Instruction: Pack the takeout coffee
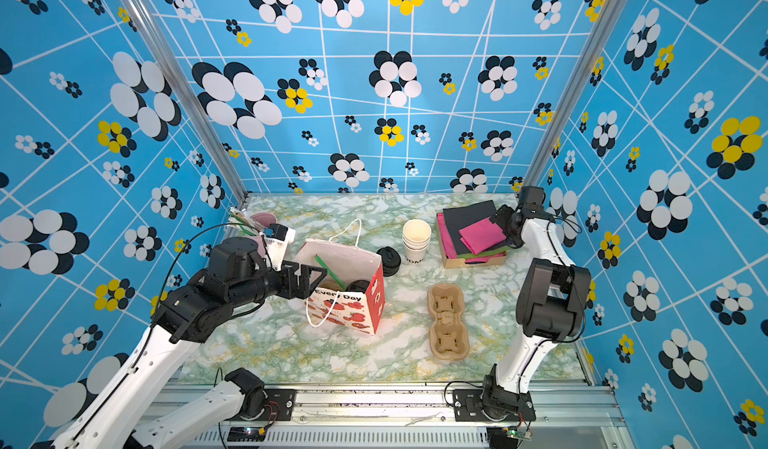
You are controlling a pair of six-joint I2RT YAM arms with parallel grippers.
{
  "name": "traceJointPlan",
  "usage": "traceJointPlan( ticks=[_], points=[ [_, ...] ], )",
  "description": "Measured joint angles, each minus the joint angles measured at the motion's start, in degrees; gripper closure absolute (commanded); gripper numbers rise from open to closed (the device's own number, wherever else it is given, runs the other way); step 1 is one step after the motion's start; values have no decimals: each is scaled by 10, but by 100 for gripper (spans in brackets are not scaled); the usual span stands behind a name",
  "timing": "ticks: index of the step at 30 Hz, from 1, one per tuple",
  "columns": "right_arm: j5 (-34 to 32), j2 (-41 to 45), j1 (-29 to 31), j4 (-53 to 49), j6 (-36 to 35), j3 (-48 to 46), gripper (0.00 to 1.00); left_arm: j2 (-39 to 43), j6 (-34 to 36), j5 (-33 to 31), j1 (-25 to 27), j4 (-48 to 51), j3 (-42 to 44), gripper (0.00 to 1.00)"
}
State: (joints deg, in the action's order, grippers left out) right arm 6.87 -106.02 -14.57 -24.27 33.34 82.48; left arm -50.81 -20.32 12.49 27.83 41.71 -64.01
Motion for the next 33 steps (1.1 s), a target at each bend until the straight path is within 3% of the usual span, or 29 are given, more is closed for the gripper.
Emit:
traceJointPlan(
  ticks=[12, 24, 33],
  points=[
    [61, 0, -16, 69, 61, -59, 18, 0, 0, 0, -1, 0, 3, 1],
    [74, 0, -18, 87, 87, -63, 32, 0, 0, 0, -1, -1, 3, 1],
    [74, -4, -18, 87, 89, -63, 34, 1, 0, 0, -1, 0, 3, 1]
  ],
)
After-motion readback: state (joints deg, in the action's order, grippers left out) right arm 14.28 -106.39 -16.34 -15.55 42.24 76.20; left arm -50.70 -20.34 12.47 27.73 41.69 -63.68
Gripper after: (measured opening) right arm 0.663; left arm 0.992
